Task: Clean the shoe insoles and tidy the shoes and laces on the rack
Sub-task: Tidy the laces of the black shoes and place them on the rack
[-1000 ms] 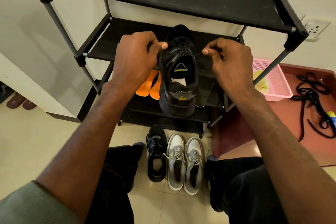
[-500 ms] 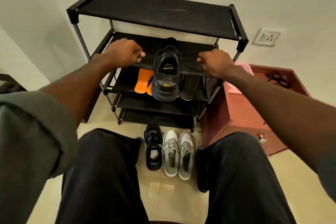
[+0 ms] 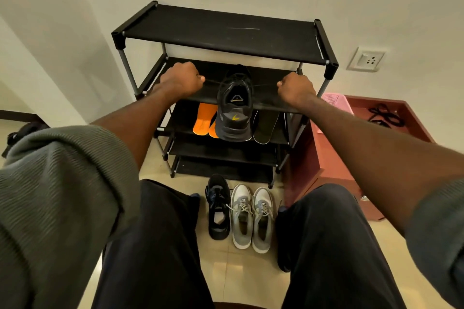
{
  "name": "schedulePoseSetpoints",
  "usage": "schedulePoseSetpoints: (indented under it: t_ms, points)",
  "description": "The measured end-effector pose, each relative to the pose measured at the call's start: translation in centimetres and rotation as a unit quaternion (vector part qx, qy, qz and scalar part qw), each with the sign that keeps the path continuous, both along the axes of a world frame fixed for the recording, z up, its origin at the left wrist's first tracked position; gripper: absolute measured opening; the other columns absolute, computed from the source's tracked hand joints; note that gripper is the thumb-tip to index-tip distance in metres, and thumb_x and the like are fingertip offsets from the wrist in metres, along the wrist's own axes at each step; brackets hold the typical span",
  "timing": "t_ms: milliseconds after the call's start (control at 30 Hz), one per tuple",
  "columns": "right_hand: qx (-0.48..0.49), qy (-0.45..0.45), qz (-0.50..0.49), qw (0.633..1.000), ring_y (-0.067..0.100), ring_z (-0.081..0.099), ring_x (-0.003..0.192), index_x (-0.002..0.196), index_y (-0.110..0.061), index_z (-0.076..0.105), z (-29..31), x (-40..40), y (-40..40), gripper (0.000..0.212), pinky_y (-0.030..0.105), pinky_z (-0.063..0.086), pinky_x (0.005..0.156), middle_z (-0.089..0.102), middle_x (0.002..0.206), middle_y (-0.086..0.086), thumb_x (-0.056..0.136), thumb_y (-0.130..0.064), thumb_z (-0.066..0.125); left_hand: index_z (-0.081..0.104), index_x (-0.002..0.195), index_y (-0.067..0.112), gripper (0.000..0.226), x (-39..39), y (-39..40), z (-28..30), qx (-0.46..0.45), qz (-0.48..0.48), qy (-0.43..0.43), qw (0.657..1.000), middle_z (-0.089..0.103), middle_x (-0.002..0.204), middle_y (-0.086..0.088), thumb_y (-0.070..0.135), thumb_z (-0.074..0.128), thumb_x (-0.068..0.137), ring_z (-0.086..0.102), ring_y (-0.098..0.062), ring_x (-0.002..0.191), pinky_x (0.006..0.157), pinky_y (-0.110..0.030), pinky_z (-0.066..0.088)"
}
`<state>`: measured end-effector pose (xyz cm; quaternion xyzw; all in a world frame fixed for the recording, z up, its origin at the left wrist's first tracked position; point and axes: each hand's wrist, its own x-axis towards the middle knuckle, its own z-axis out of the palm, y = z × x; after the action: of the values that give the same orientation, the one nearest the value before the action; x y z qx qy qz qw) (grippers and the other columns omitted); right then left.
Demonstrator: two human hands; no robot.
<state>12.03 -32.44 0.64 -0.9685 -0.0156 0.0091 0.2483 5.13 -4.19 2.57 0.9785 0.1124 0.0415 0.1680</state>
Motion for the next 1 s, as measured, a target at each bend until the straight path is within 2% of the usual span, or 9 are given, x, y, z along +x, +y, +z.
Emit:
schedulePoseSetpoints:
  t_ms: [67, 167, 267, 367, 500, 667, 800, 900, 1000]
  points:
    - [0.176, 0.09, -0.04, 0.98, 0.019, 0.061, 0.069, 0.096, -0.01, 0.069, 0.5, 0.5, 0.7, 0.025, 0.028, 0.049, 0.058, 0.067, 0.086, 0.008, 0.103, -0.024, 0.05, 0.069, 0.095, 0.01, 0.031, 0.6, -0.9, 0.8, -0.074, 0.03, -0.017, 0.997, 0.069, 0.097, -0.014, 0.038, 0.057, 0.103, 0.06, -0.02, 0.08, 0.073, -0.035, 0.047]
    - [0.433, 0.251, -0.055, 0.864, 0.005, 0.025, 0.038, 0.085, -0.015, 0.062, 2.8, 0.2, 2.3, 0.033, 0.019, 0.021, 0.033, 0.039, 0.052, -0.008, 0.107, -0.02, 0.038, 0.071, 0.104, 0.008, 0.025, 1.3, -3.3, 2.7, -0.221, 0.037, -0.031, 0.974, 0.068, 0.08, 0.0, 0.031, 0.06, 0.103, 0.055, -0.008, 0.066, 0.061, -0.023, 0.042]
    - [0.456, 0.315, 0.01, 0.832, 0.005, 0.019, 0.038, 0.084, -0.012, 0.065, 4.8, -0.8, 4.6, 0.041, 0.018, 0.018, 0.032, 0.033, 0.048, -0.009, 0.11, -0.03, 0.039, 0.073, 0.102, 0.006, 0.022, 1.5, -6.1, 4.4, -0.265, 0.017, -0.037, 0.963, 0.063, 0.057, 0.007, 0.026, 0.064, 0.101, 0.048, -0.003, 0.045, 0.046, -0.02, 0.038]
    - [0.438, 0.359, 0.054, 0.822, 0.004, 0.017, 0.035, 0.071, -0.019, 0.052, 5.9, -1.4, 6.5, 0.046, 0.018, 0.015, 0.031, 0.044, 0.046, -0.007, 0.11, -0.032, 0.033, 0.072, 0.097, 0.006, 0.021, 1.2, -8.4, 5.6, -0.27, 0.006, -0.049, 0.962, 0.061, 0.062, 0.004, 0.019, 0.058, 0.102, 0.047, 0.0, 0.031, 0.034, -0.015, 0.033]
    - [0.474, 0.393, -0.024, 0.788, 0.006, 0.023, 0.041, 0.051, -0.019, 0.042, 6.6, -0.8, 7.2, 0.05, 0.017, 0.018, 0.037, 0.039, 0.049, -0.005, 0.101, -0.021, 0.042, 0.073, 0.101, 0.007, 0.026, 0.6, -9.8, 6.1, -0.243, -0.012, -0.061, 0.968, 0.062, 0.071, 0.002, 0.028, 0.057, 0.103, 0.05, -0.005, 0.047, 0.039, -0.018, 0.036]
    - [0.394, 0.347, -0.04, 0.85, 0.007, 0.027, 0.042, 0.065, -0.016, 0.055, 6.6, 0.1, 6.8, 0.04, 0.016, 0.023, 0.035, 0.041, 0.056, -0.003, 0.104, -0.022, 0.049, 0.074, 0.101, 0.003, 0.044, -1.1, -7.5, 5.7, -0.276, -0.146, 0.146, 0.939, 0.074, 0.081, -0.009, 0.039, 0.05, 0.108, 0.071, -0.021, 0.071, 0.071, -0.035, 0.061]
    - [0.391, 0.324, -0.048, 0.86, 0.008, 0.036, 0.052, 0.067, -0.023, 0.059, 6.4, 0.3, 6.5, 0.041, 0.02, 0.03, 0.045, 0.044, 0.062, -0.005, 0.105, -0.027, 0.046, 0.068, 0.122, 0.015, 0.026, 0.4, -5.6, 1.5, -0.227, -0.116, 0.029, 0.967, 0.071, 0.112, -0.007, 0.023, 0.047, 0.109, 0.067, -0.018, 0.105, 0.088, -0.034, 0.054]
    - [0.4, 0.308, -0.042, 0.862, 0.008, 0.039, 0.055, 0.066, -0.023, 0.059, 6.5, 0.3, 6.5, 0.041, 0.022, 0.033, 0.05, 0.046, 0.063, -0.005, 0.104, -0.025, 0.046, 0.055, 0.144, 0.025, 0.039, 1.7, -6.2, -1.0, -0.42, -0.162, 0.038, 0.892, 0.066, 0.13, -0.001, 0.014, 0.042, 0.109, 0.061, -0.013, 0.123, 0.107, -0.034, 0.048]
    - [0.38, 0.303, -0.033, 0.873, 0.008, 0.041, 0.055, 0.066, -0.024, 0.06, 7.1, 0.0, 6.0, 0.041, 0.02, 0.034, 0.052, 0.047, 0.064, -0.006, 0.105, -0.028, 0.046, 0.06, 0.137, 0.023, 0.033, 2.7, -7.7, -2.7, -0.495, -0.172, 0.03, 0.851, 0.069, 0.125, 0.002, 0.015, 0.041, 0.11, 0.061, -0.01, 0.122, 0.11, -0.033, 0.046]
